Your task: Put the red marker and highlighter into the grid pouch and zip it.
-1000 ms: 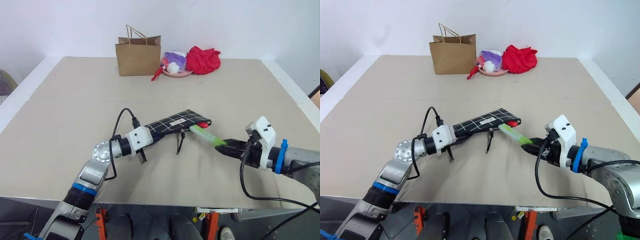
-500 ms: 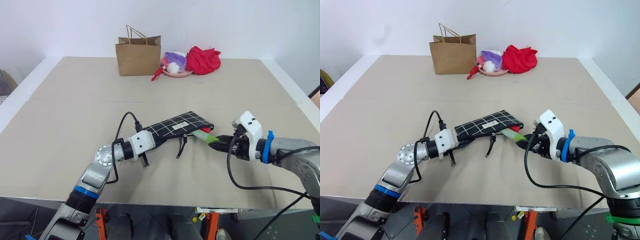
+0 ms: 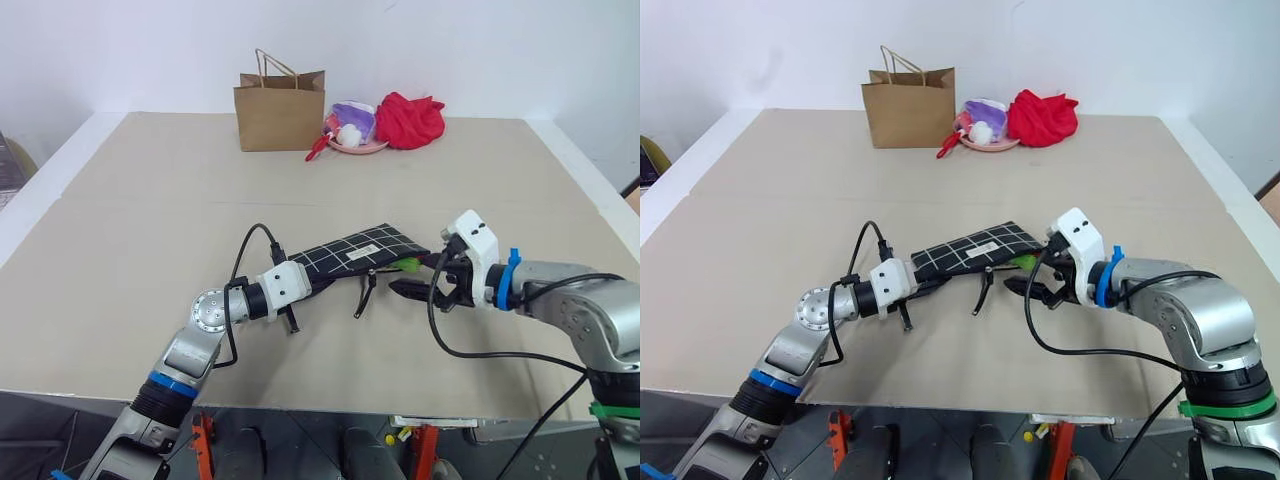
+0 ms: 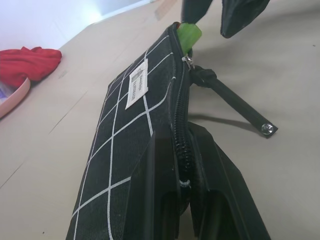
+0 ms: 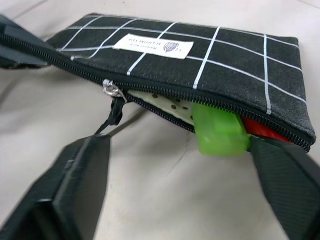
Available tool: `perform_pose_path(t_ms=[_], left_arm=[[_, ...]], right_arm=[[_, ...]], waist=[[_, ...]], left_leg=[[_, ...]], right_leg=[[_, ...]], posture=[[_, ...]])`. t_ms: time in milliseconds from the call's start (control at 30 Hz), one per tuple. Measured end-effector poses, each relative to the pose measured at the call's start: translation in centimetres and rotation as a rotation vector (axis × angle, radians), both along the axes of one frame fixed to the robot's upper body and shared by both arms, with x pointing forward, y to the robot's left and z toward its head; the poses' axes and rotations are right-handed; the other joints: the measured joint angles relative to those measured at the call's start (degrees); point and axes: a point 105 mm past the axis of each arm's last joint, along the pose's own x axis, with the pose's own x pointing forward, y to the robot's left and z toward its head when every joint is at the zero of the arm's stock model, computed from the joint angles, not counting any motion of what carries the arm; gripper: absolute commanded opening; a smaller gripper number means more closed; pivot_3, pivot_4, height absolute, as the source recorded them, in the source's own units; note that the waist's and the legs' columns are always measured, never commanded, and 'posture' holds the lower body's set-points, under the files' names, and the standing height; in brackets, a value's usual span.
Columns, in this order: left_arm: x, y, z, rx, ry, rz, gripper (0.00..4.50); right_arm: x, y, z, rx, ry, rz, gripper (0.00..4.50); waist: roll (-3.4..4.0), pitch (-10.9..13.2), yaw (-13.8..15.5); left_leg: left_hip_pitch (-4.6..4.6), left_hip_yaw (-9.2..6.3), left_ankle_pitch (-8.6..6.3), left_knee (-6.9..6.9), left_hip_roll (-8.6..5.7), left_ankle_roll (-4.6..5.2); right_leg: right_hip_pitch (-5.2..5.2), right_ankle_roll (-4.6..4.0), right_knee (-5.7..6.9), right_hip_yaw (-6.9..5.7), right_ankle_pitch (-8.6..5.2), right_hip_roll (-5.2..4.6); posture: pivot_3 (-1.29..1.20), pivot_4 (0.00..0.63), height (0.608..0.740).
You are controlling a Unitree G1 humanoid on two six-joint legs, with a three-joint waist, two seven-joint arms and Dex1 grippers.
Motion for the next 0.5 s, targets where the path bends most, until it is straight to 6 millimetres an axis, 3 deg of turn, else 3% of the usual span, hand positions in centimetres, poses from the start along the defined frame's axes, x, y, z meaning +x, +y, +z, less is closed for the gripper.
perform_pose_path(t_ms=[33, 133, 367, 500], left_arm=[[0.0, 0.0, 0.0, 0.001, 0.0, 0.001, 0.0], [0.0, 0.1, -0.1, 0.005, 0.006, 0.005, 0.0], [0.0, 0.1, 0.0, 0.001, 0.009, -0.002, 0.0], [-0.2, 0.0, 0.0, 0.003, 0.009, -0.014, 0.0]], right_arm=[[-0.3, -0.3, -0.3, 0.002, 0.005, -0.012, 4.45], [-0.6, -1.2, -0.4, 0.006, -0.007, -0.054, 3.69], [0.0, -1.4, 0.1, 0.042, -0.076, -0.104, 0.11], [1.0, -1.4, 0.3, 0.035, -0.115, -0.125, 0.04]], waist=[[0.0, 0.0, -0.03], [0.0, 0.0, -0.09], [0.01, 0.0, -0.29], [0.01, 0.0, -0.25]], left_leg=[[0.0, 0.0, 0.0, 0.0, 0.0, 0.0], [0.01, 0.0, 0.0, 0.02, 0.0, 0.0], [0.06, 0.01, 0.03, 0.06, 0.01, 0.01], [0.05, 0.01, 0.02, 0.05, 0.01, 0.01]], right_leg=[[0.0, 0.0, 0.0, 0.0, 0.0, 0.0], [0.0, -0.01, 0.0, 0.0, 0.02, 0.0], [0.01, -0.05, 0.01, 0.01, 0.12, 0.01], [0.01, -0.04, 0.0, 0.01, 0.11, 0.01]], posture=[[0.0, 0.15, 0.74], [0.0, 0.15, 0.74], [0.0, 0.15, 0.74], [0.0, 0.15, 0.74]])
